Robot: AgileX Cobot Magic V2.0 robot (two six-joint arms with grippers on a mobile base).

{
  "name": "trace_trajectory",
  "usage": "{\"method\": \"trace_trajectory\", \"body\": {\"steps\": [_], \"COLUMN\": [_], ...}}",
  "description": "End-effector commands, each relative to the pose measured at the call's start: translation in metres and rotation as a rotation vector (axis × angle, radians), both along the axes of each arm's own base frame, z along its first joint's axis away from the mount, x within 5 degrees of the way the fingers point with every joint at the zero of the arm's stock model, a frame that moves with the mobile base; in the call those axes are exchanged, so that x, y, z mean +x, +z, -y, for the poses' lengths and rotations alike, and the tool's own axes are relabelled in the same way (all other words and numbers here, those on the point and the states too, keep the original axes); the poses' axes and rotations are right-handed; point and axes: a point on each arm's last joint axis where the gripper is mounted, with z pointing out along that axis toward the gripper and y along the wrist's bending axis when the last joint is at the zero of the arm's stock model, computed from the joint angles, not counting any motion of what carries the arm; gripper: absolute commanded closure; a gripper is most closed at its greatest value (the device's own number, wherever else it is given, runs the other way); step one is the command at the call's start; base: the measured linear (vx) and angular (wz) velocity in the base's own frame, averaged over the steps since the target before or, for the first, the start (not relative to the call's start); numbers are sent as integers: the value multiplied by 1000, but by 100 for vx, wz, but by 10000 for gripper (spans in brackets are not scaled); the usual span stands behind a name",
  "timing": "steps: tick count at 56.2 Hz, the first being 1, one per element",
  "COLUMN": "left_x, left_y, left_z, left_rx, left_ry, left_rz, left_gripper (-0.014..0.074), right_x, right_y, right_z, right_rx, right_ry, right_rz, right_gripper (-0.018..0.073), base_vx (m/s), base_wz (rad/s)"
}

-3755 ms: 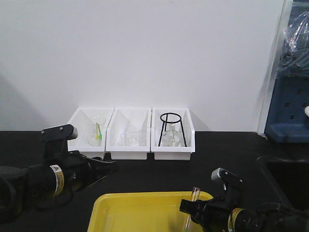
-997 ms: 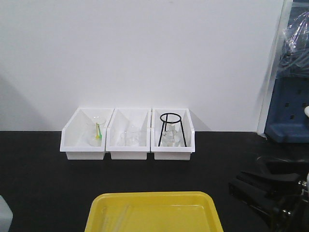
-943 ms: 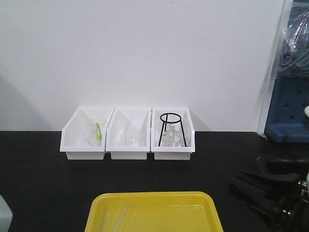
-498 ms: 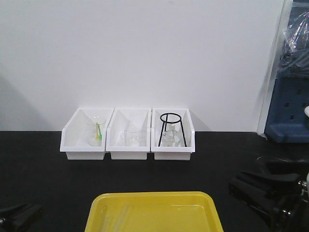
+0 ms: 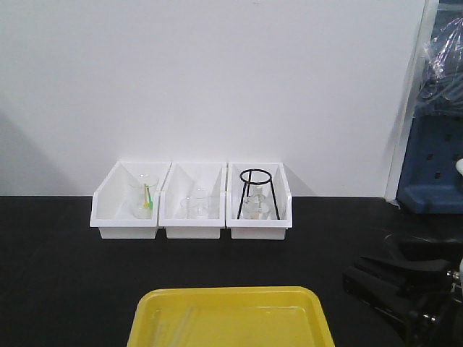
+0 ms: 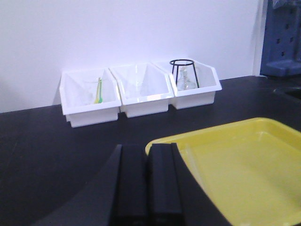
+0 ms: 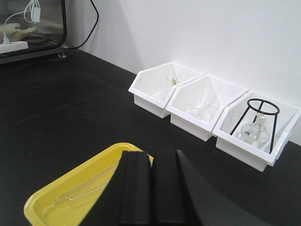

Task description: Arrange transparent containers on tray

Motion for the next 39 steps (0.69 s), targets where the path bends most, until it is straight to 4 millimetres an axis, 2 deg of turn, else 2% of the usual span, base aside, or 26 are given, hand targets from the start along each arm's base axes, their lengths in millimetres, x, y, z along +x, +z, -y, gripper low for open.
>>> {"method": "trace_trajectory", "body": {"steps": [1, 4, 7, 16, 39], "left_x": [-11, -16, -20, -26, -26], "left_y": [-14, -30, -35, -36, -38], "left_z": [-7, -10, -10, -12, -12], "left_rx": [-34, -38, -15, 75, 81], "left_ry": [47, 71, 77, 91, 86], "left_rz": [102, 110, 71, 105, 83], "left_gripper": [597, 597, 597, 597, 597], "right_x": [0, 0, 0, 0, 0], "right_y": [12, 12, 12, 12, 12], "right_z": [2, 2, 2, 2, 2], "right_rx": [33, 33, 33, 32, 24], "right_ry": [-19, -19, -19, -22, -21], "right_rz": [31, 31, 31, 32, 35], "right_gripper": [572, 572, 572, 572, 572], "base_vx": [0, 0, 0, 0, 0], "base_wz": [0, 0, 0, 0, 0]}}
